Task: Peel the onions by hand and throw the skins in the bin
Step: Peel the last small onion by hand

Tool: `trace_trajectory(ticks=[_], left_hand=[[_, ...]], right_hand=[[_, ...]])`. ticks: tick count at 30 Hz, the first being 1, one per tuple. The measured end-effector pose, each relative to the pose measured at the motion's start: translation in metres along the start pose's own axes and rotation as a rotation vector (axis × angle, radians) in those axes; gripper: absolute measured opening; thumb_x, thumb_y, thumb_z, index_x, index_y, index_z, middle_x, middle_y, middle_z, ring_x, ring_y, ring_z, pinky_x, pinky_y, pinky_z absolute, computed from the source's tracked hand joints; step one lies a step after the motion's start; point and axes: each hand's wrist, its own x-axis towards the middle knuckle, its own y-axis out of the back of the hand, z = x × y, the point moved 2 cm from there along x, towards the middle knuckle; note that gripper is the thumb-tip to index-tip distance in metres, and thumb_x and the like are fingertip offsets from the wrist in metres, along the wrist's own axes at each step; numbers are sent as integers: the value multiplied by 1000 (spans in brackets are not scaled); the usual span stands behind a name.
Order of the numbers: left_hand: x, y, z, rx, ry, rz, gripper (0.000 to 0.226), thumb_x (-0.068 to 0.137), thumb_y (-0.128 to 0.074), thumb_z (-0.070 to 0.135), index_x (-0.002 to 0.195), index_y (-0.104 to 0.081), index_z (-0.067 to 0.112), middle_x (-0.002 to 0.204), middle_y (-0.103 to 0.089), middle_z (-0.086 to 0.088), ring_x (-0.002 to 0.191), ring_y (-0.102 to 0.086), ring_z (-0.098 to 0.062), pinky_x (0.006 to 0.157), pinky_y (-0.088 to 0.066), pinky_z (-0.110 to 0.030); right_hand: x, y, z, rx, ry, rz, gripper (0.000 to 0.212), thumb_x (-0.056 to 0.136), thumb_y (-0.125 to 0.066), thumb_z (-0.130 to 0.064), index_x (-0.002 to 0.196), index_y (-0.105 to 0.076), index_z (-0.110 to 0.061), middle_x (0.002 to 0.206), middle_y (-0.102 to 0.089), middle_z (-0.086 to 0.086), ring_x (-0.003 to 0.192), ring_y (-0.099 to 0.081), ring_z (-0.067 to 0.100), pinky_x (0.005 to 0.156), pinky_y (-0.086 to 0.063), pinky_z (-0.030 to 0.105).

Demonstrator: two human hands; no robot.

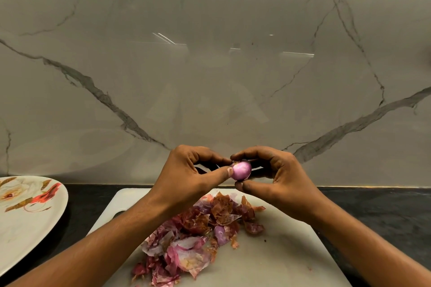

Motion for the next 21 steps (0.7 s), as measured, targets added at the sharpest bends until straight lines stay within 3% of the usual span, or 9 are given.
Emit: trace_trajectory(ticks=[3,9,21], left_hand=[[1,0,-1,15,-17,10,9,89,-83,16,96,-85,21,87,-79,12,86,-75,-13,70,-64,-32],[0,-5,-5,34,34,-41,8,97,-74,17,97,-80,23,90,-76,10,93,-72,-12,76,-65,-39],[4,0,-7,1,107,90,6,98,-72,16,97,-76,20,88,-76,4,84,-74,-13,66,-65,-30]], right_hand=[[0,0,0,6,-13,6,48,80,-89,-8,122,-73,-24,116,-75,-15,110,-73,13,90,-62,29],[0,0,0,44,-36,-4,48,79,-89,-3,118,-71,-24,114,-75,-11,109,-74,17,91,-62,30],[-1,2,-3,286,-113,-6,44,78,-84,7,113,-67,-14,117,-74,5,107,-74,29,85,-64,36]])
